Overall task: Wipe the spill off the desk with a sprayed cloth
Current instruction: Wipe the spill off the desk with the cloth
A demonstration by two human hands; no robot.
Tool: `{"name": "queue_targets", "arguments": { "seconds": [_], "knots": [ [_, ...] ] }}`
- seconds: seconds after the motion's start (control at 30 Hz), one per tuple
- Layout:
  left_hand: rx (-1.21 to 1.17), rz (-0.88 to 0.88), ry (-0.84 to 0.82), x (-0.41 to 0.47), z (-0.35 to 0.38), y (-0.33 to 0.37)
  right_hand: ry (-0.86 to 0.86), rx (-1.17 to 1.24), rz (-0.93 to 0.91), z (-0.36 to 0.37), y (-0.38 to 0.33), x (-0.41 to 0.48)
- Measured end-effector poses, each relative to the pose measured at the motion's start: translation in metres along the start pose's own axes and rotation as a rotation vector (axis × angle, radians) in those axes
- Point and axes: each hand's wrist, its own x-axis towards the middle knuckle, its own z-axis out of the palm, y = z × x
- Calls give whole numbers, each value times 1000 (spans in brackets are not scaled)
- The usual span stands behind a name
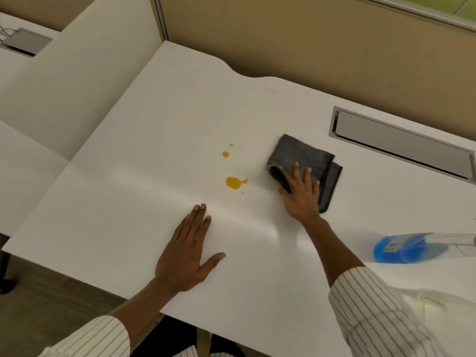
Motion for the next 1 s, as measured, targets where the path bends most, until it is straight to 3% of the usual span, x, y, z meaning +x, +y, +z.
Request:
{"name": "queue_targets", "arguments": {
  "seconds": [0.13, 0.37, 0.6, 0.77, 1.0],
  "knots": [
    [-16, 8, 14, 1, 0, -1, -6, -67, -200, 32, -27, -53],
    [-32, 5, 10, 1, 0, -1, -9, -86, -161, 71, -18, -176],
    [-29, -7, 13, 0, -3, 0, 1, -97, -258, 54, -48, -95],
    [-22, -6, 2, 0, -4, -1, 43, -136, -175, 31, -60, -20],
    [-37, -12, 1, 0, -3, 0, 5, -132, -183, 46, -55, -82]
  ]
}}
